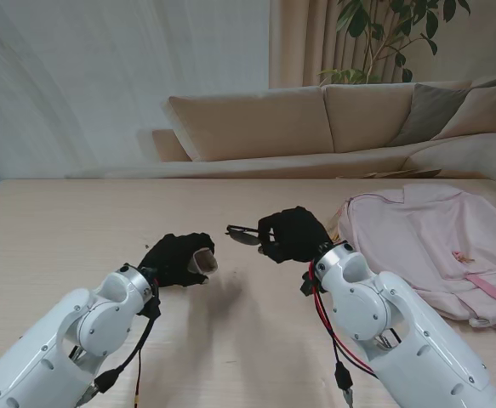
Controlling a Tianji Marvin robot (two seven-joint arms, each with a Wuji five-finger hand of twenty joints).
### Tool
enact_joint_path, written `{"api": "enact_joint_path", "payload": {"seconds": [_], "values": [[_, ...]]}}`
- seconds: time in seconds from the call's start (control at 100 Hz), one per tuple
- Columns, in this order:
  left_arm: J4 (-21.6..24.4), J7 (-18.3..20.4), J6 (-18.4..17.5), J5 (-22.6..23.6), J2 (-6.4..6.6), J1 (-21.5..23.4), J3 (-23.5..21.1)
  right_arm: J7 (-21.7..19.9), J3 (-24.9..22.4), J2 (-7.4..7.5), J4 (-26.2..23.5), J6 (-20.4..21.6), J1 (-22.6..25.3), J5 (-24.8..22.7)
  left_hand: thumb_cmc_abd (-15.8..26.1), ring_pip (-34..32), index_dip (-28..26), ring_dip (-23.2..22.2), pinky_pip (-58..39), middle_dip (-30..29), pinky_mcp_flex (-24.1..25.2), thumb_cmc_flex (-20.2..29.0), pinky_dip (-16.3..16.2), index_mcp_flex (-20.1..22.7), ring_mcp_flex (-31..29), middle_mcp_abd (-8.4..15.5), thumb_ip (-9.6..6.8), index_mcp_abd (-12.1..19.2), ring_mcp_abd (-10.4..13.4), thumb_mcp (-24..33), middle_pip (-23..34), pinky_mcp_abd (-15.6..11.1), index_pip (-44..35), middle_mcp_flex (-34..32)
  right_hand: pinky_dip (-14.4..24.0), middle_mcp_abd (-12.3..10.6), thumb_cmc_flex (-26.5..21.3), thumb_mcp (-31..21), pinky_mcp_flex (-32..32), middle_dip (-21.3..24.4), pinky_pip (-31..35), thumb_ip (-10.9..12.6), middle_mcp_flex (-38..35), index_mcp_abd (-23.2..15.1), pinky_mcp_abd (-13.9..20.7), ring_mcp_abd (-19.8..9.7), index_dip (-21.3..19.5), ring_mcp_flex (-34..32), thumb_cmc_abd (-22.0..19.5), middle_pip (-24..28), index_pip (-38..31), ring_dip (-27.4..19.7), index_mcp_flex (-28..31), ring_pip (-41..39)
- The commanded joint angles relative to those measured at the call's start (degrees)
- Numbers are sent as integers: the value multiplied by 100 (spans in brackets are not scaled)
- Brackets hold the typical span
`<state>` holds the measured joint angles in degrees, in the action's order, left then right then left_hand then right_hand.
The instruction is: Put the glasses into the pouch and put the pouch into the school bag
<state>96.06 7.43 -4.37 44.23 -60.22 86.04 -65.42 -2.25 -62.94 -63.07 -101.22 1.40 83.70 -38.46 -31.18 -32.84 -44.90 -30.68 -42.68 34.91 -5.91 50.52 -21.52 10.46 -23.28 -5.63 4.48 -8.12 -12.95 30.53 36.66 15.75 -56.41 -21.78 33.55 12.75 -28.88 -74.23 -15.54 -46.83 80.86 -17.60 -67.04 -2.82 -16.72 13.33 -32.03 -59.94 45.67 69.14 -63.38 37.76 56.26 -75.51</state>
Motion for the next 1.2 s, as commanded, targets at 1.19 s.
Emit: {"api": "enact_joint_path", "payload": {"seconds": [1.19], "values": [[426, -145, 520, -154, -153, 48, 241, -1445, 1234, 235, -163, -966, -1055, -880, 693, -260, -305, -305, -231, 180, 43, 215, -166, 132, -264, 28, -9, 314, -128, 157, 29, 278, -811, 46, 171, 261, -129, 6, -164, -87, 205, -89, -49, -241, 43, -412, -63, -196, -126, 133, -78, 65, -49, -140]]}}
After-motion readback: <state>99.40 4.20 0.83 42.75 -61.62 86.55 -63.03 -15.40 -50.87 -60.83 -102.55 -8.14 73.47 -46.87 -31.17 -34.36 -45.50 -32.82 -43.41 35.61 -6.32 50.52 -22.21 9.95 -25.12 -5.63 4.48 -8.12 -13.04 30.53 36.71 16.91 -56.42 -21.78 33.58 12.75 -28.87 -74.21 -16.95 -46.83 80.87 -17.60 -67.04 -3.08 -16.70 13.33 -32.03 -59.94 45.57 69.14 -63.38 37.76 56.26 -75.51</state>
